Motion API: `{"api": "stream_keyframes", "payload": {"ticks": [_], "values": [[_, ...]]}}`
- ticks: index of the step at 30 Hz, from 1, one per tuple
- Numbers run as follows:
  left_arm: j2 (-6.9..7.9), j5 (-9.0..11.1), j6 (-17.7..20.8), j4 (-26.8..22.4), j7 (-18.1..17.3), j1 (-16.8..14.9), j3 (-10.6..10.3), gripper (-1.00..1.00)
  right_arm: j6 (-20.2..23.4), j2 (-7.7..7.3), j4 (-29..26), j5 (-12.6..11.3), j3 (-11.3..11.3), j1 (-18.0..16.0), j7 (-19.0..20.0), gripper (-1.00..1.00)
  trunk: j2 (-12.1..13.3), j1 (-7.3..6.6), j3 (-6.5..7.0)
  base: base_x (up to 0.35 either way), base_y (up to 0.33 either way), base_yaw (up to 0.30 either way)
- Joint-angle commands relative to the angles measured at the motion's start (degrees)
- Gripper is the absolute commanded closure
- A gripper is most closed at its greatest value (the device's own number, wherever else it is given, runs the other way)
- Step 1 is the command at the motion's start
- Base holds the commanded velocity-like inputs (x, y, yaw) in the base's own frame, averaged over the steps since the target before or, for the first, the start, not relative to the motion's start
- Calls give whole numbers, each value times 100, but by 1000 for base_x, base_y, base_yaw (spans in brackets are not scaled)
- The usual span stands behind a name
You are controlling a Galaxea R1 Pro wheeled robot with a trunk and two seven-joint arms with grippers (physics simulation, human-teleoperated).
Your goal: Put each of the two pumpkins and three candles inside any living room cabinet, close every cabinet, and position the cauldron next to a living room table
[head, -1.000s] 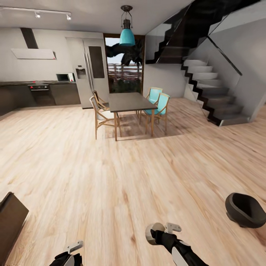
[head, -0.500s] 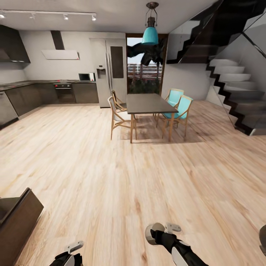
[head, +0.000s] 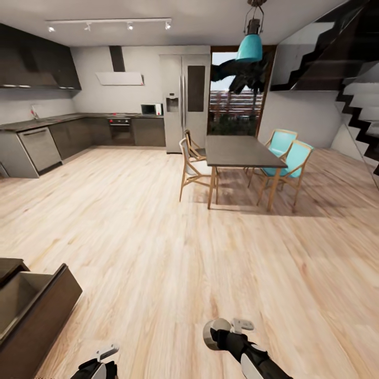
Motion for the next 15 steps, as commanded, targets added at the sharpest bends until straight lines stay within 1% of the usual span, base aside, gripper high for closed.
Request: {"api": "stream_keyframes", "payload": {"ticks": [1, 5, 15], "values": [[-5, 37, 28, -14, 32, 0, -13, 100, 17, -3, -10, -39, 19, -3, -18, 100, -3, 2, -5, 253, 0, 290], [-64, 30, 28, -14, 32, 0, -13, 100, 16, -3, -10, -39, 21, -4, -19, 100, -3, 2, -5, 245, -3, 290], [-77, 28, 28, -14, 32, 0, -13, 100, 15, -3, -10, -39, 21, -5, -19, 100, -3, 2, -5, 227, -66, 290]]}}
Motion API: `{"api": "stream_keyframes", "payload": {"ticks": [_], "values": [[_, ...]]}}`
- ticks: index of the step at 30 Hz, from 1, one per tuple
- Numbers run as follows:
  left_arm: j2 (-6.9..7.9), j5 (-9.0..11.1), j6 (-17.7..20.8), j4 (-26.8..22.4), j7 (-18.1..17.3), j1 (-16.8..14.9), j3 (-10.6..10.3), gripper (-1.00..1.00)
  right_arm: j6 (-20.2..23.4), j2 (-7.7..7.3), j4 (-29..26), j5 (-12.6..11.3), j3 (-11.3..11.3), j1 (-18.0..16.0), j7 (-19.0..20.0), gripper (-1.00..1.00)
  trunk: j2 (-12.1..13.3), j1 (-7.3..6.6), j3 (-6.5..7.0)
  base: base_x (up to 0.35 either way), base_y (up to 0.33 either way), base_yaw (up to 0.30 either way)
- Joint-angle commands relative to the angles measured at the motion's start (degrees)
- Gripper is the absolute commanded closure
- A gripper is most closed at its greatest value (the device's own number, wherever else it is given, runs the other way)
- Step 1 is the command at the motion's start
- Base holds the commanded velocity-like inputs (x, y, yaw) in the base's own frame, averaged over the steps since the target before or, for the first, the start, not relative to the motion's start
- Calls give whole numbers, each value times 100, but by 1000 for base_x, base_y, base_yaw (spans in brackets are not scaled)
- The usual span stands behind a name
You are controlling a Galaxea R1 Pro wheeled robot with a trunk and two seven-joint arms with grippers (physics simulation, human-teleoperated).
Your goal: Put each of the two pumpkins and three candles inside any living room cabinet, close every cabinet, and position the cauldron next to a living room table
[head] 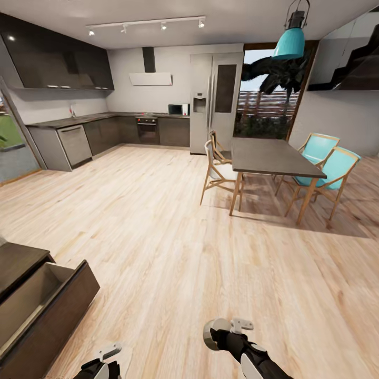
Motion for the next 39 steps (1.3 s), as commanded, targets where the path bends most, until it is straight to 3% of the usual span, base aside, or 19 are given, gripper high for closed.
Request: {"api": "stream_keyframes", "payload": {"ticks": [1, 10, 20, 39], "values": [[1, 41, 28, -10, 33, 0, -12, 100, 17, -4, -10, -39, 19, -3, -18, 100, -3, 2, -5, 214, -89, 290], [1, 33, 28, 105, 33, 0, -16, 100, 17, -4, -10, -39, 19, -2, -15, 100, -3, 2, -5, 210, -131, 241], [1, 53, -275, 113, 33, 0, -12, 100, 17, -5, -18, -36, 19, -2, -2, 100, -3, 2, -5, 204, -227, 13], [1, 47, -297, 113, 33, 0, -12, 100, 17, -4, -19, -36, 19, -2, 15, 100, -3, 2, -5, 228, -235, 0]]}}
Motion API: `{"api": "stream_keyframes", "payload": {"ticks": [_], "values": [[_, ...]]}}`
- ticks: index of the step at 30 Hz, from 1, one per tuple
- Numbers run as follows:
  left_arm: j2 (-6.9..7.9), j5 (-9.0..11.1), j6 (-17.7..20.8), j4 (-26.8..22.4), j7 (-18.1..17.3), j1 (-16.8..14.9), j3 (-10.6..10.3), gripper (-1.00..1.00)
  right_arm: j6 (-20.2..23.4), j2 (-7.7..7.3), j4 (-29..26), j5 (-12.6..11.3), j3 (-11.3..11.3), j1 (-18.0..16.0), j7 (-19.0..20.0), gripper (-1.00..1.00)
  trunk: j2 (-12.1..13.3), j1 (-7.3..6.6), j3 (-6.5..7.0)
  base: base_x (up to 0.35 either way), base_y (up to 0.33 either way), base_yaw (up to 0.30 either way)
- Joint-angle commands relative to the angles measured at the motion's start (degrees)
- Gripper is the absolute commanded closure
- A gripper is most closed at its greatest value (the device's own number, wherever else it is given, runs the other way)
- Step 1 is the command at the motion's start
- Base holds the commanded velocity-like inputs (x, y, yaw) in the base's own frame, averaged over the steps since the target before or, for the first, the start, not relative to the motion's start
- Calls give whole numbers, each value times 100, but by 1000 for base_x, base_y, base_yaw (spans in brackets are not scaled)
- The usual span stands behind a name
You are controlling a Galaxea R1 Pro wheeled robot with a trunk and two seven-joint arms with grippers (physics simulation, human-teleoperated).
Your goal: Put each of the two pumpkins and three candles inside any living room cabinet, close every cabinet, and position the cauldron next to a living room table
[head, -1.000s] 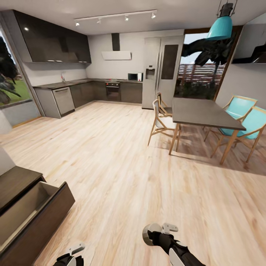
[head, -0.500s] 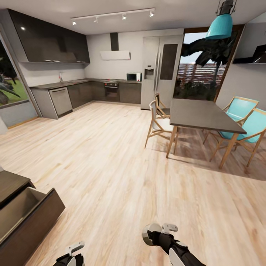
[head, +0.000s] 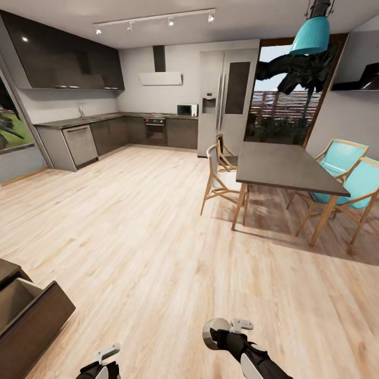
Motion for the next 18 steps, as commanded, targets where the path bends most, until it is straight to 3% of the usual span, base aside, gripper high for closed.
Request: {"api": "stream_keyframes", "payload": {"ticks": [1, 18], "values": [[2, 29, 31, -16, 29, 0, -13, 100, 18, -3, -9, -39, 17, -4, -15, 100, -3, 2, -5, 261, -43, 0], [-4, 24, 31, -11, 25, 0, -21, 100, 11, -3, -9, -41, 17, -4, 3, 100, -3, 2, -5, 267, -4, 0]]}}
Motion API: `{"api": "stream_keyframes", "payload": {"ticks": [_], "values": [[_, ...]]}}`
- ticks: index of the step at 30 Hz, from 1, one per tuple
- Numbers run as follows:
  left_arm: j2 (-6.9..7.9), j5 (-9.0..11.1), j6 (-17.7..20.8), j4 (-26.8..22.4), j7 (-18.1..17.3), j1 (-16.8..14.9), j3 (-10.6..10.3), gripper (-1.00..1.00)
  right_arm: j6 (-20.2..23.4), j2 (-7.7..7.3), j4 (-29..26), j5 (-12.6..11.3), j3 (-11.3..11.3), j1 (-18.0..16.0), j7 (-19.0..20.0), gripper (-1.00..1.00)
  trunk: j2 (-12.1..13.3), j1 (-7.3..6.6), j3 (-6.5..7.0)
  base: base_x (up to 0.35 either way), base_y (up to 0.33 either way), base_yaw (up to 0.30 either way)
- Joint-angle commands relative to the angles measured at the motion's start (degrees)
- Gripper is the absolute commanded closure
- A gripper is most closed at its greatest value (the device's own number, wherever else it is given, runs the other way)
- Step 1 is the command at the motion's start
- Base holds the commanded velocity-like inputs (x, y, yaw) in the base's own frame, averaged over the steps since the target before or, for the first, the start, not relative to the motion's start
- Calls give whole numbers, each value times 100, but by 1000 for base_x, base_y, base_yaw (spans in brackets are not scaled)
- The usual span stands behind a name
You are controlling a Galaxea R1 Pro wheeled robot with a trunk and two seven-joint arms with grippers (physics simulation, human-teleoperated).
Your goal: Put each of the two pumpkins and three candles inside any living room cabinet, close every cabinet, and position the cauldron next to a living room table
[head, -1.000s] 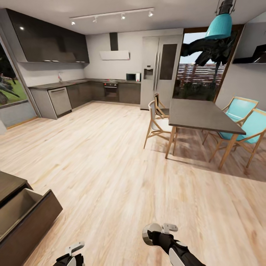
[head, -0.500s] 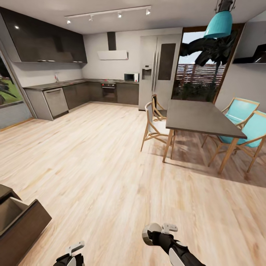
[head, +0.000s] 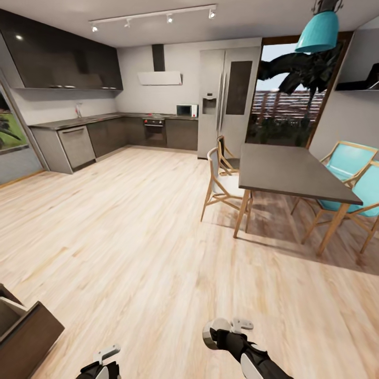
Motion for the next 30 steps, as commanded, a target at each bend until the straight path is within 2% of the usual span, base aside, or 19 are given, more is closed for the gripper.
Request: {"api": "stream_keyframes", "payload": {"ticks": [1, 15, 30], "values": [[0, 29, 31, -14, 29, 0, -14, 100, 17, -3, -9, -34, 16, -5, -17, 100, -3, 2, -5, 268, 0, 0], [-1, 29, 28, -13, 27, 0, -14, 100, -106, -3, -1, -37, 16, -3, -21, 100, -3, 2, -5, 251, 0, 0], [-1, 29, 28, -13, 25, 0, -14, 100, -107, -3, 0, -40, 16, -4, -21, 100, -3, 2, -5, 174, 0, 0]]}}
